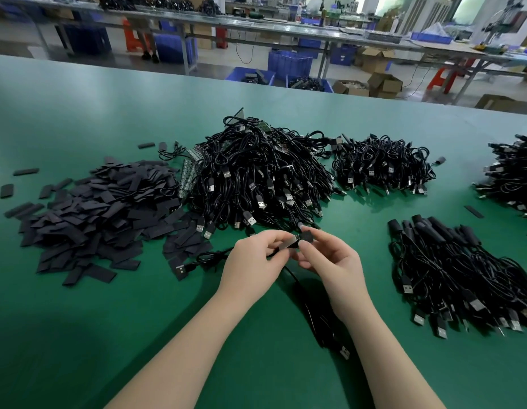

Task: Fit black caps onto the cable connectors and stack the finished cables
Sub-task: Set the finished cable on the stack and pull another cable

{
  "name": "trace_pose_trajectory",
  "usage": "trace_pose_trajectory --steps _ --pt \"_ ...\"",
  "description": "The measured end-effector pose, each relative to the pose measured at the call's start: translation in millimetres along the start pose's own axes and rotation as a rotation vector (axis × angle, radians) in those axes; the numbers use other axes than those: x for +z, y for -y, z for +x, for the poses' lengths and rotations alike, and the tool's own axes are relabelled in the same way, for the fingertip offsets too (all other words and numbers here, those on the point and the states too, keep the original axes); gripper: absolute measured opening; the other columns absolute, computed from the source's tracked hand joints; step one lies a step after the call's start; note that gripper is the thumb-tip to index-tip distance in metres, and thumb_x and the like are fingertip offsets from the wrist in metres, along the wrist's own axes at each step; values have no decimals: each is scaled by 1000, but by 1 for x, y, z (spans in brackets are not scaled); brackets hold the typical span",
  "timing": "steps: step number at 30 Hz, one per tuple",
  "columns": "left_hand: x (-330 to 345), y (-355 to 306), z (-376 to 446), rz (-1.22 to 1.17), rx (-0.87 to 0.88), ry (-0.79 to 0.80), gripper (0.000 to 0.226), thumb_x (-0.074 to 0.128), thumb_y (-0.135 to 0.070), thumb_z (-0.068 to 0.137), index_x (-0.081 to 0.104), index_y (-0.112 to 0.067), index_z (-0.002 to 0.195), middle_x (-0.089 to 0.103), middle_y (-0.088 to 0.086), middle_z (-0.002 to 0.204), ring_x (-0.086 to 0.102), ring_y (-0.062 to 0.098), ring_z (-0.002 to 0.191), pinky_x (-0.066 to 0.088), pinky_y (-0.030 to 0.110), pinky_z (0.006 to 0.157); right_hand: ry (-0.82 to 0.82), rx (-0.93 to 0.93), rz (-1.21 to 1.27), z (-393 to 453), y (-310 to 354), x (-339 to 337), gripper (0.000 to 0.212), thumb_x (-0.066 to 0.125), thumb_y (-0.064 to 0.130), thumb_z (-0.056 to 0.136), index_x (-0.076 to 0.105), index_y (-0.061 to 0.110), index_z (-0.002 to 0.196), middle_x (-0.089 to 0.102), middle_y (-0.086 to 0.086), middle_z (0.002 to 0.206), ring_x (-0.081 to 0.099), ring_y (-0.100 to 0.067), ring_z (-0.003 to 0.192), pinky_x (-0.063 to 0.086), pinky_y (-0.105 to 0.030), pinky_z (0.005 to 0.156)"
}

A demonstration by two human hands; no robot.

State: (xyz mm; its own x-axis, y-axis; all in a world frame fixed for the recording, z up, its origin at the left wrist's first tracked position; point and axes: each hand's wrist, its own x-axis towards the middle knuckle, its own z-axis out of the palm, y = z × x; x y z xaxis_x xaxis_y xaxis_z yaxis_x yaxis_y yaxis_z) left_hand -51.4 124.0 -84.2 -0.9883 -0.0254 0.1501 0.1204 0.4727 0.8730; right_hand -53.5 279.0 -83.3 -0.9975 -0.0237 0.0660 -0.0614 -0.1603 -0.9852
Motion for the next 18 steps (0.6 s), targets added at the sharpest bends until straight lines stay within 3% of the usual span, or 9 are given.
trace_pose_trajectory --steps 2,8,11,18 --pt "-1 0 1 -42 11 10 28 69 -25 87 65 -50 99 62 -42 85 64 -10 90 53 16 83 35 1 7 1 1 -2 30 71 0 87 77 26 102 71 1 77 68 -14 75 55 -20 72" --pt "1 0 1 -118 14 34 25 71 -28 87 66 -52 97 70 -26 94 66 -7 88 55 24 86 41 -45 -73 2 4 -6 32 73 3 86 80 33 95 76 1 83 71 -10 77 54 -18 73" --pt "1 -1 1 -127 22 38 24 71 -29 87 68 -53 90 71 -26 92 67 -6 87 56 25 85 27 -72 -117 2 4 -6 32 75 4 85 80 34 90 78 2 91 72 -7 84 54 -16 75" --pt "1 -3 0 -130 44 43 31 69 -28 88 65 -58 84 71 -25 86 68 -4 82 58 30 81 -25 -94 -162 2 3 -6 24 76 6 83 80 30 82 77 1 85 70 -7 79 54 -19 75"
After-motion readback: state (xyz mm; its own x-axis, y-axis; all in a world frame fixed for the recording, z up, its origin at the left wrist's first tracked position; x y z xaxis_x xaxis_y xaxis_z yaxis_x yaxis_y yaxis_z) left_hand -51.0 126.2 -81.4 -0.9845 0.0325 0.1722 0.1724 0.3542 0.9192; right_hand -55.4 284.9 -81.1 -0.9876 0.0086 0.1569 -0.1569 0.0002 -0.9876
